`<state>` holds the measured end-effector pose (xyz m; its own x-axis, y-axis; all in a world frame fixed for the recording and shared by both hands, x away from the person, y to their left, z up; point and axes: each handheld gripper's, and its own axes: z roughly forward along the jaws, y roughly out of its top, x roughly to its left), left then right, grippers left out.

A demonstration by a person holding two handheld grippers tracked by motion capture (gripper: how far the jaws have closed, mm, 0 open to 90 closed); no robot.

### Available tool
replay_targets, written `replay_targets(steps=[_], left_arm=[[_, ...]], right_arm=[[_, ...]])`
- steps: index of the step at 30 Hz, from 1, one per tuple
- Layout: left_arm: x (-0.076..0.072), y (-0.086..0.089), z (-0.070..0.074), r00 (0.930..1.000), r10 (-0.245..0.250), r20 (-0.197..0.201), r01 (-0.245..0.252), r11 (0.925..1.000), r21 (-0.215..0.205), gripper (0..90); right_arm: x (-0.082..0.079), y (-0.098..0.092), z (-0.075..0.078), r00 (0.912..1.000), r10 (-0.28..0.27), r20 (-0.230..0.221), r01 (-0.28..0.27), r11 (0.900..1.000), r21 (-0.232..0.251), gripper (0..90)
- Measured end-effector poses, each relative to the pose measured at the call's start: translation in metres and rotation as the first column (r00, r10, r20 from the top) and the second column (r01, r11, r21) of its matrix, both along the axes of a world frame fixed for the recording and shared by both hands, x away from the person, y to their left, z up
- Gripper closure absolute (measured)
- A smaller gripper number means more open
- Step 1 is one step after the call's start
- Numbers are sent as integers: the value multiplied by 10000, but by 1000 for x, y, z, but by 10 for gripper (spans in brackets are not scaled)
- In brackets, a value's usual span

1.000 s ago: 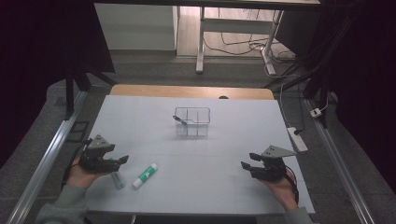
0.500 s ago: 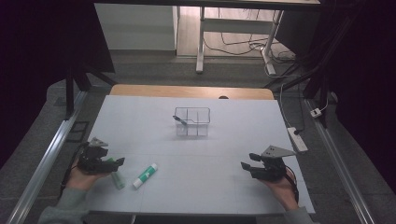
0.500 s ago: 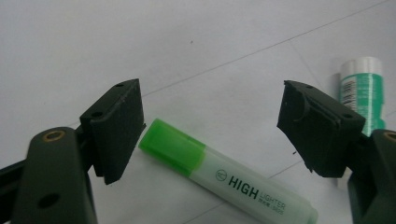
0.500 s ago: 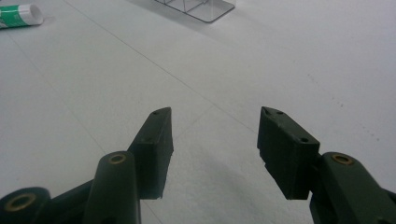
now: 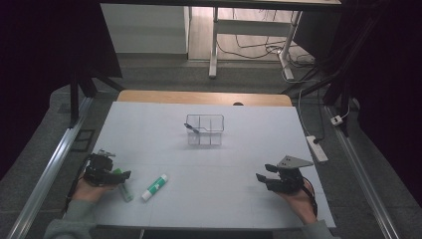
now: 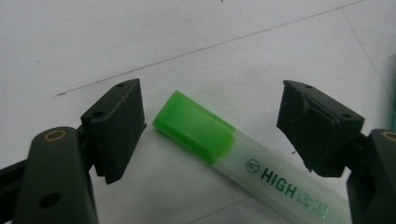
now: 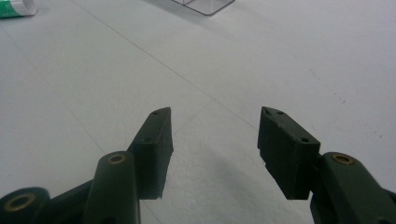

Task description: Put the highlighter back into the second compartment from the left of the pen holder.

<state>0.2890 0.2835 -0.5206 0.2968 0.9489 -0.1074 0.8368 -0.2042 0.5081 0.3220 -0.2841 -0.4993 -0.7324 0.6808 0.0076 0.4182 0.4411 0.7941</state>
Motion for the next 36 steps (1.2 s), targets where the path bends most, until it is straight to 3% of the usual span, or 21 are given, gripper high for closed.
replay_targets(steps=[11,26,36], left_arm=[[3,3,-7,9993,46,-377,-53,9998,-177,322],[8,-8,-7,9983,400,-430,-361,9955,877,449],[11,-15,-4,9988,223,-432,-171,9928,1185,555]], right_arm=[[0,-1,0,10000,-80,4,80,9999,-86,447],[-1,-1,2,9996,-244,109,246,9996,-171,446],[-1,-1,2,9995,-259,170,261,9995,-162,446]])
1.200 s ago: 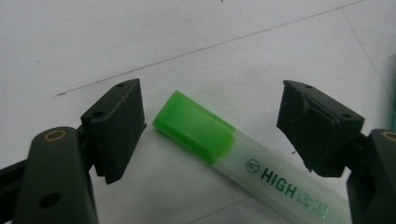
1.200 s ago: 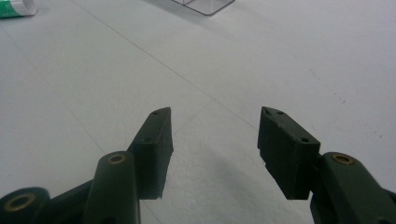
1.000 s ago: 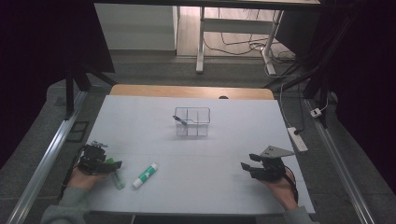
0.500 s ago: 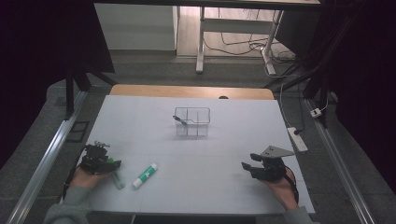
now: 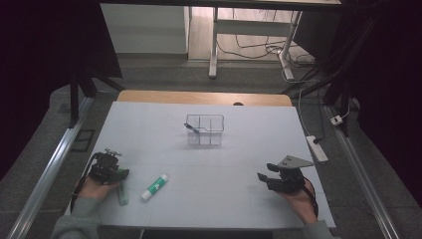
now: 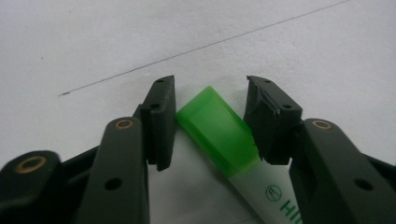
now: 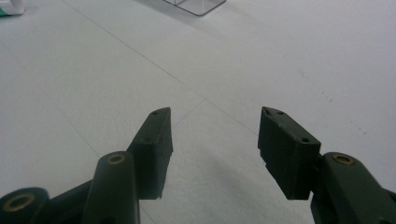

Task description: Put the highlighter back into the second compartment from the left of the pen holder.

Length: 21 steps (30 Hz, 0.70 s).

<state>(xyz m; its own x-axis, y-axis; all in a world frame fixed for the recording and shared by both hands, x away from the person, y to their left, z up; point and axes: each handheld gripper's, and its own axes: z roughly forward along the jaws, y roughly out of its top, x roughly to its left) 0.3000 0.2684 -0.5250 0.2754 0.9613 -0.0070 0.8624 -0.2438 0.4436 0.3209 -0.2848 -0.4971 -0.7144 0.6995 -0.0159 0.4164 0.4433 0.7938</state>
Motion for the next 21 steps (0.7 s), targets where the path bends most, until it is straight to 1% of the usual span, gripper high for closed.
replay_targets(steps=[3,13,16,21], left_arm=[[0,-1,0,10000,-83,-9,83,10000,41,585],[0,-5,1,9995,-328,1,327,9991,254,635],[0,-6,2,9990,-456,-30,456,9981,403,646],[-1,-6,2,9983,-588,55,585,9971,477,655]], right_arm=[[0,0,0,10000,-13,6,13,10000,12,446],[0,0,0,10000,-36,7,36,10000,20,446],[0,0,0,10000,-31,10,31,10000,-1,445],[0,0,0,10000,-44,5,44,10000,10,446]])
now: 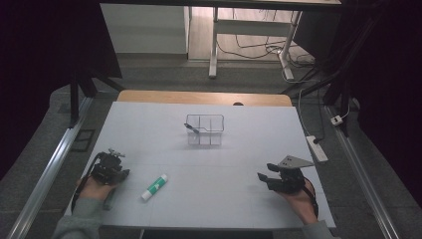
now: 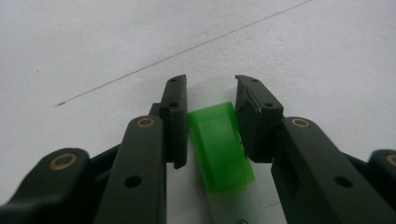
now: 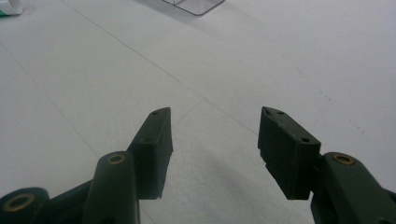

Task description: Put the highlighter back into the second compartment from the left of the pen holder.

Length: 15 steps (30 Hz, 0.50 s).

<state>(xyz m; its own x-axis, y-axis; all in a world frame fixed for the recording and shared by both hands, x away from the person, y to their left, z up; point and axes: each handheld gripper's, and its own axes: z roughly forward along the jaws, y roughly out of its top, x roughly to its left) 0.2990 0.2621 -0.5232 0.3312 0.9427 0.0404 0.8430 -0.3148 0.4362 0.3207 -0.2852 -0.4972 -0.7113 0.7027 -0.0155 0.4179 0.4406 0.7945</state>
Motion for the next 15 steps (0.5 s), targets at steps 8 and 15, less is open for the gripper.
replay_targets(steps=[8,15], left_arm=[[-4,2,5,9986,-203,489,213,9996,-184,661],[-9,3,18,9918,-434,1206,530,9956,-775,664]], right_arm=[[0,-1,0,10000,-46,19,46,10000,-46,446],[0,-1,0,10000,-65,44,65,10000,-29,446]])
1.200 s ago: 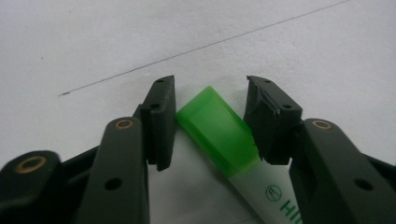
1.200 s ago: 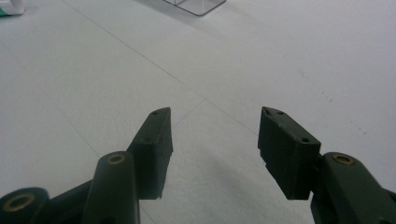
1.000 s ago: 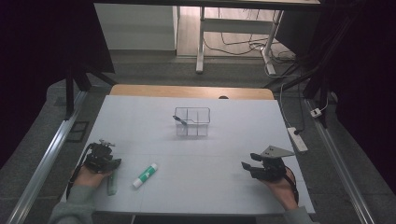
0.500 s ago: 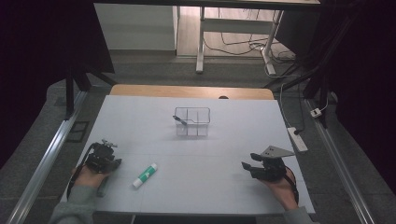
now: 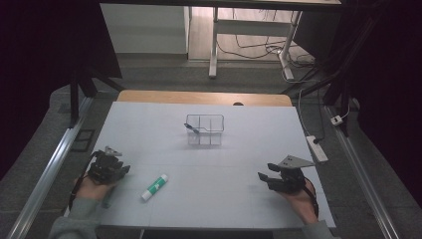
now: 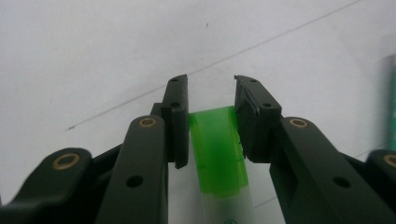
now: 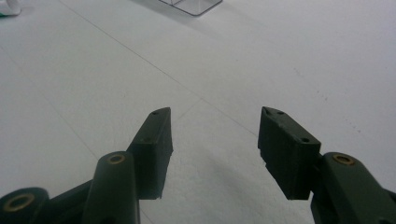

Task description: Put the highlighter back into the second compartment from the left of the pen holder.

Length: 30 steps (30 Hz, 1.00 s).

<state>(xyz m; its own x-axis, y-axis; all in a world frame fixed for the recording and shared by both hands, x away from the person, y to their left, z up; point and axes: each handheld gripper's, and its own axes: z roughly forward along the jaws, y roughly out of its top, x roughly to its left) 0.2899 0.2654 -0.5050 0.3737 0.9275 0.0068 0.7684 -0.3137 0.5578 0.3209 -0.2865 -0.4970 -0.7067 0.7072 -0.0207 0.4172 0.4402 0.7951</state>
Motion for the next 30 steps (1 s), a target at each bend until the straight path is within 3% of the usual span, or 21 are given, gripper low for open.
replay_targets(steps=[15,30], left_arm=[[-7,-5,19,9954,-526,796,573,9967,-580,666],[-13,-5,30,9870,-768,1409,862,9944,-615,666]], right_arm=[[0,0,0,10000,100,8,-100,9999,53,439],[0,-1,0,9999,108,-12,-108,9999,41,437]])
